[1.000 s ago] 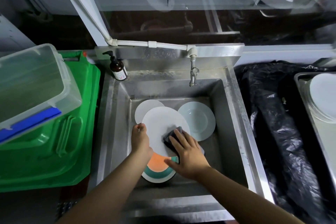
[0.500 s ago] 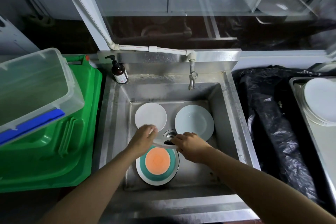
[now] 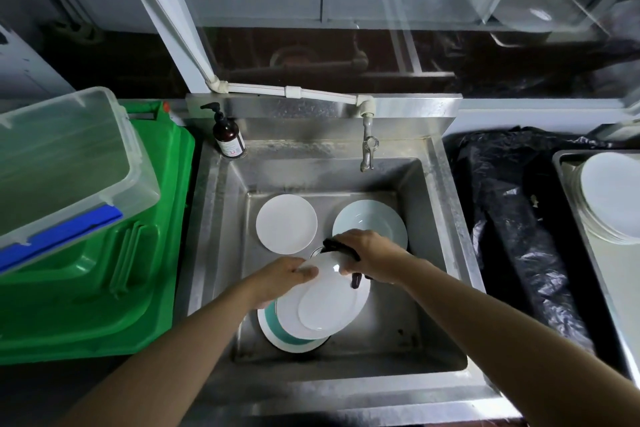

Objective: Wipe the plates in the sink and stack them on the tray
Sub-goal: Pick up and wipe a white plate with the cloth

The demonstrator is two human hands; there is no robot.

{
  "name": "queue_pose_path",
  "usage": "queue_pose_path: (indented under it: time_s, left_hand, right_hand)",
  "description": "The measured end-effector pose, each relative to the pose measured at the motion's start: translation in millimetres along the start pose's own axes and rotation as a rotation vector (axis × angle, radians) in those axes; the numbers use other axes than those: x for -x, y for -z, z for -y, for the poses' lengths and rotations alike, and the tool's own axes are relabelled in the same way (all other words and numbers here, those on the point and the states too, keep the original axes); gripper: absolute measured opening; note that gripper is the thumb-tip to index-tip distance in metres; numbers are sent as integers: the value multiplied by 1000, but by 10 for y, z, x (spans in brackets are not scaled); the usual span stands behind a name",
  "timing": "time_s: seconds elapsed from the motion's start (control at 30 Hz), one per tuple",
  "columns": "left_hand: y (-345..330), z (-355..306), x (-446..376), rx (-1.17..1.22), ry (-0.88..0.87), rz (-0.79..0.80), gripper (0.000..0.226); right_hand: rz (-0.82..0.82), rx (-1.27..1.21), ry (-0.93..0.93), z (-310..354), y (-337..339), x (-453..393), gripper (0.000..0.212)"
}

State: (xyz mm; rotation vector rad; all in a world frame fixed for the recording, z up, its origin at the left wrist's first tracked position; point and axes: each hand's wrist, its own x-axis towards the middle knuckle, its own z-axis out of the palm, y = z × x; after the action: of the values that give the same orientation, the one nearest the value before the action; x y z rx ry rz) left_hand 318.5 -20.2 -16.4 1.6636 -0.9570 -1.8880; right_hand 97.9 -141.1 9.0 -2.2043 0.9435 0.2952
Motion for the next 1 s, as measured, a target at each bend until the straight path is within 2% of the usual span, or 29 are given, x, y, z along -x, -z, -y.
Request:
queue_pose_path:
  time_s: [0.07,0.17,0.23,0.37,0.5,0.57,0.63,0.8,0.87,1.0]
  left_hand:
    - [-47,2,6,246,24,-15,38]
    - [-147,-36,-7,462,37,-93,35]
    - [-222,-66,-47,543,10,-155,40]
    - [-381,-203,-92,574,100,-426,51]
    - [-427,-229,-99,686,141,-530,55]
    - [-394,-181,-105,617,166,-560,58]
    - [-361,-123,-95,536,177,-605,58]
    - [-346,-71,-58,449,202,-627,56]
    - [-345,-70,-62,435,202,-656,56]
    - [-369,-99,-113,477,156,-682,55]
  right_hand:
    - [-199,-52,-18,-21,-105,7,58]
    - [-438,-48,9,97,-309,26,51]
    - [-534,5,50,208,-486,15,48]
    - [-702,46,72,428,-753,-76,41]
    - [-740,153,203,605,-845,-84,33]
    - [-729,168,221,517,-771,-132,30]
    - [-737,143,155,384,-686,-188,29]
    - [-793,-80,-194,234,-669,-237,32]
    - [-811,-88,-236,375,-689,-233,34]
    - [-849,-3,49,818,-777,-131,27]
